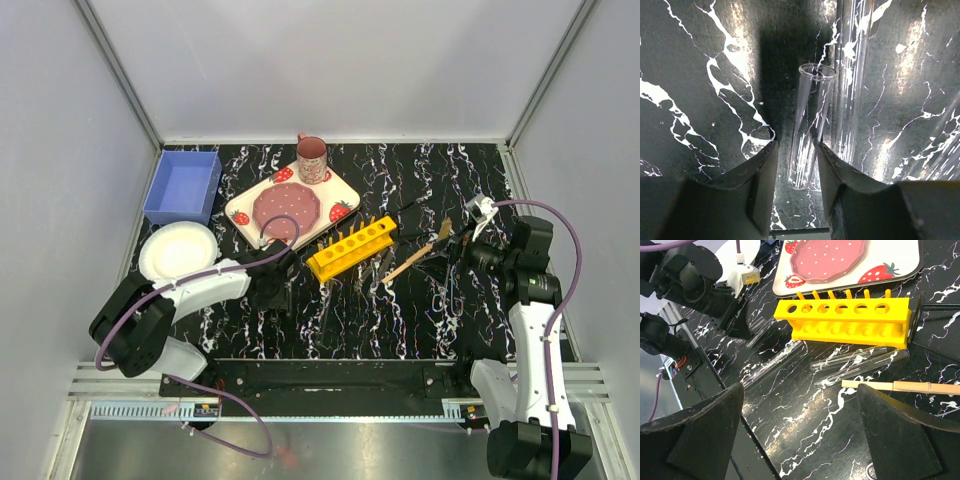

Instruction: Organize the chemistry lab equipment

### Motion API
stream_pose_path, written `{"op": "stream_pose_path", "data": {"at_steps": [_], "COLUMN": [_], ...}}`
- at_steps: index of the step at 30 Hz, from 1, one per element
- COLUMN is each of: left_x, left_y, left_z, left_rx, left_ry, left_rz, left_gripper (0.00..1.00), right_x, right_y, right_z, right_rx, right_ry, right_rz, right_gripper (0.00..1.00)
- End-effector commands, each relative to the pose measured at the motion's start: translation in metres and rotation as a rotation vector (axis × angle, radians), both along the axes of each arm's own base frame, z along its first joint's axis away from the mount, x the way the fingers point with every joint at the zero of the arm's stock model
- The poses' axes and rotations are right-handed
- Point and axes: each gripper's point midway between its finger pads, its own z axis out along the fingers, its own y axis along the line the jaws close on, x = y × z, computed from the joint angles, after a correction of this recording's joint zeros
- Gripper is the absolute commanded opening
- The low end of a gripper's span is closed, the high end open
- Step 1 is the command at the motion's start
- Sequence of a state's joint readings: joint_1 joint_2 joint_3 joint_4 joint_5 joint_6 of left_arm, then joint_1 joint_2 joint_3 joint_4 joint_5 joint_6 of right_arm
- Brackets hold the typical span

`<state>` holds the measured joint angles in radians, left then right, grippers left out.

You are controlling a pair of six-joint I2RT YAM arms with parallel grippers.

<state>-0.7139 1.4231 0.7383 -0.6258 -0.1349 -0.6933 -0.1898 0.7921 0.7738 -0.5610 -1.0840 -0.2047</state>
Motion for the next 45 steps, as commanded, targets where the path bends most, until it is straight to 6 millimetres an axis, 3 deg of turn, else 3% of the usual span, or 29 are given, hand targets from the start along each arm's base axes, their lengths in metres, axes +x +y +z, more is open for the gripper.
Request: {"op": "stream_pose_path", "data": {"at_steps": [1,9,14,18,20,25,30,32,33,34,38,39,40,42,45], "left_x": [0.014,0.008,0.004,0.002,0.003,0.001,-0.003,-0.005,-0.009,-0.01,-0.015,-0.019,-0.017,-0.02,-0.023], "left_y": [-0.009,0.002,0.008,-0.001,-0.01,-0.048,-0.093,-0.107,-0.124,-0.131,-0.173,-0.184,-0.194,-0.209,-0.224], "left_z": [0.008,0.001,0.012,0.042,0.066,0.12,0.188,0.204,0.216,0.22,0.231,0.244,0.234,0.245,0.243], "left_rx": [-0.018,0.015,-0.005,-0.105,-0.192,-0.448,-0.685,-0.72,-0.742,-0.741,-0.724,-0.738,-0.709,-0.713,-0.708], "left_ry": [-0.043,-0.036,-0.077,-0.174,-0.251,-0.444,-0.664,-0.706,-0.731,-0.741,-0.736,-0.751,-0.732,-0.746,-0.733], "left_rz": [-0.016,0.002,0.021,0.0,-0.029,-0.134,-0.293,-0.339,-0.395,-0.413,-0.522,-0.551,-0.568,-0.6,-0.622], "left_gripper": [0.39,0.2,0.16,0.15,0.14,0.13,0.13,0.13,0.13,0.13,0.13,0.13,0.13,0.13,0.13], "right_x": [0.004,0.003,0.0,0.001,-0.003,-0.015,-0.032,-0.031,-0.033,-0.044,-0.048,-0.049,-0.049,-0.045,-0.037], "right_y": [0.0,0.0,0.002,0.002,0.004,0.013,0.037,0.048,0.051,0.064,0.084,0.087,0.089,0.093,0.09], "right_z": [0.004,0.005,0.009,0.015,0.01,0.035,0.054,0.058,0.055,0.055,0.052,0.05,0.049,0.044,0.03], "right_rx": [-0.006,-0.003,-0.005,-0.013,-0.013,-0.053,0.039,0.11,0.126,0.132,0.111,0.11,0.108,0.096,0.049], "right_ry": [-0.037,-0.037,-0.031,-0.006,0.054,0.032,0.138,0.223,0.254,0.296,0.326,0.336,0.361,0.359,0.386], "right_rz": [0.003,0.005,0.025,0.052,0.092,0.222,0.358,0.374,0.379,0.435,0.487,0.491,0.48,0.476,0.41], "right_gripper": [1.0,1.0,1.0,1.0,1.0,1.0,1.0,1.0,1.0,1.0,1.0,1.0,1.0,1.0,1.0]}}
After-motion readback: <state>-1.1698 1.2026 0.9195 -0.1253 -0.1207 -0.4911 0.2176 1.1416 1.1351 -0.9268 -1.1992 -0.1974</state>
